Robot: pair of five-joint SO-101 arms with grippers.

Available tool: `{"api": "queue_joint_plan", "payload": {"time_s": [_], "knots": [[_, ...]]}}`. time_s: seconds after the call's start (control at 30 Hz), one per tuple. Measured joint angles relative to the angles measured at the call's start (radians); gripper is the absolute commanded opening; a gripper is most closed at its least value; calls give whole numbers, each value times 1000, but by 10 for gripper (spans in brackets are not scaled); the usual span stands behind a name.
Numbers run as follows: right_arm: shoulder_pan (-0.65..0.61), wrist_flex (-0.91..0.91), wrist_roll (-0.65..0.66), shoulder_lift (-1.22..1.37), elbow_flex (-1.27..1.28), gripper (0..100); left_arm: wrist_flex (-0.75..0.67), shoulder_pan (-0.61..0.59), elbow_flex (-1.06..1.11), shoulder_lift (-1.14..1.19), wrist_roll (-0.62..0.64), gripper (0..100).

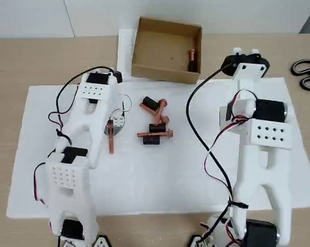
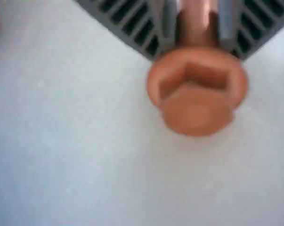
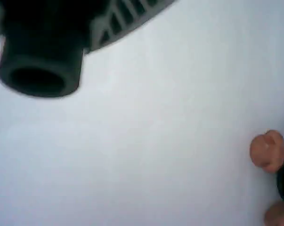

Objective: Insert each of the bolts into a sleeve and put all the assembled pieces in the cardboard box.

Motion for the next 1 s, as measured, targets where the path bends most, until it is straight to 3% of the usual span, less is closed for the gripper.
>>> {"api": "queue_joint_plan", "payload": {"time_s": [0.23,0.47,0.67,1.0], "knots": [[0,5,0,-35,0,5,100,-9,-204,5,-40,6],[-2,49,0,-338,0,4,110,-6,-238,-49,-86,6],[-2,49,0,-594,3,4,115,-6,-238,-120,77,6],[-3,15,0,-836,252,4,118,18,-262,-138,107,6]]}}
